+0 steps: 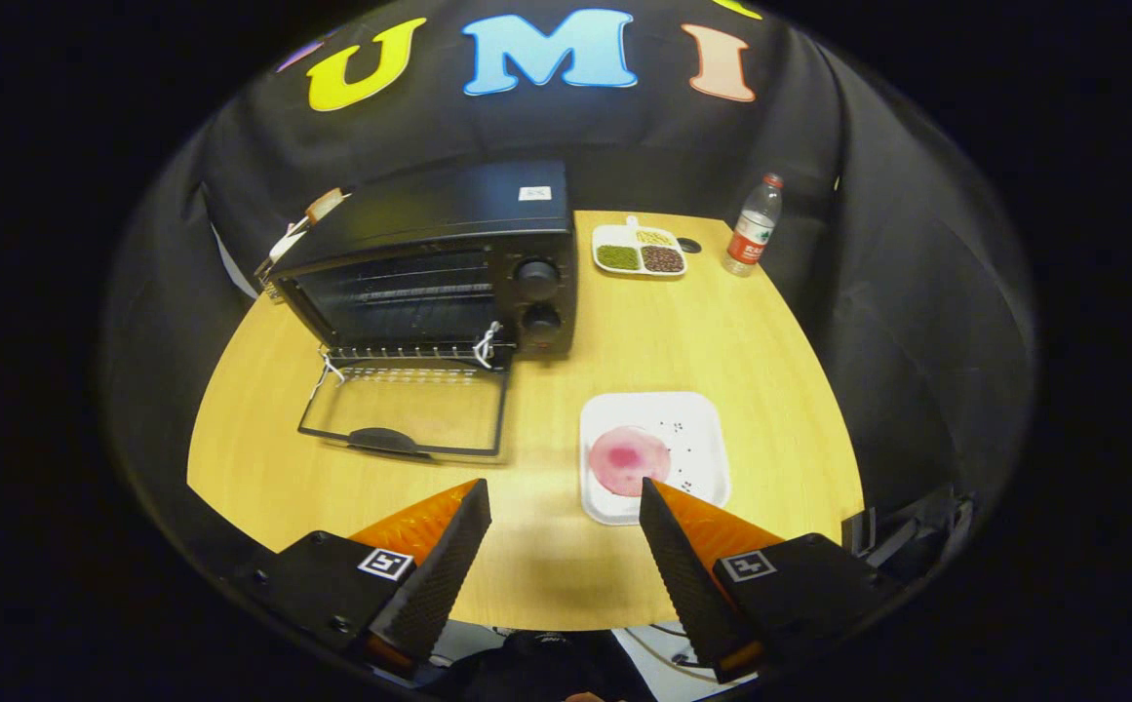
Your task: Open the toaster oven, put the food inside, and close the toaster oven door.
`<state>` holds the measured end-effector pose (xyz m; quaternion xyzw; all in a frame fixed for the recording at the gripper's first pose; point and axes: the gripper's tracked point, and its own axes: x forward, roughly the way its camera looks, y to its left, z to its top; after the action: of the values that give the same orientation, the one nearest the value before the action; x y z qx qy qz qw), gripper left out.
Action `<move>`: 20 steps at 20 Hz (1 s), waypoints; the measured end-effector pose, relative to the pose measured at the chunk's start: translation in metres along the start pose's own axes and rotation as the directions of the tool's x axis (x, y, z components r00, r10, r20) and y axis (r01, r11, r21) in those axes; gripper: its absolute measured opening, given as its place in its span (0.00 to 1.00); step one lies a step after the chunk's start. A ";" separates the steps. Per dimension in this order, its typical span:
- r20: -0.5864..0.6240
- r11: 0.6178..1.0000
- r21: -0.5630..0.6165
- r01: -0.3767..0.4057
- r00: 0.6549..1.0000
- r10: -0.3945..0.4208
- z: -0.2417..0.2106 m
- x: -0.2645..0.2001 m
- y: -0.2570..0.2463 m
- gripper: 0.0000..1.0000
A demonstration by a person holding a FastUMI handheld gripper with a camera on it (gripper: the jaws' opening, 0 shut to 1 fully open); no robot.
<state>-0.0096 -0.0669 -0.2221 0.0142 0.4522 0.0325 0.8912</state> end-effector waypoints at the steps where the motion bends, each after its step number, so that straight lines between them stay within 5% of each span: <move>1: -0.009 1.000 0.007 -0.006 1.000 0.006 0.000 0.004 -0.010 0.98; 15: -0.193 0.977 0.150 -0.151 0.965 0.178 -0.001 0.090 -0.128 0.97; 20: -0.266 0.980 0.133 -0.146 0.948 0.177 -0.018 0.123 -0.145 0.98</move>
<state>0.0550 -0.2025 -0.3400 0.0962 0.5706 0.0817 0.8115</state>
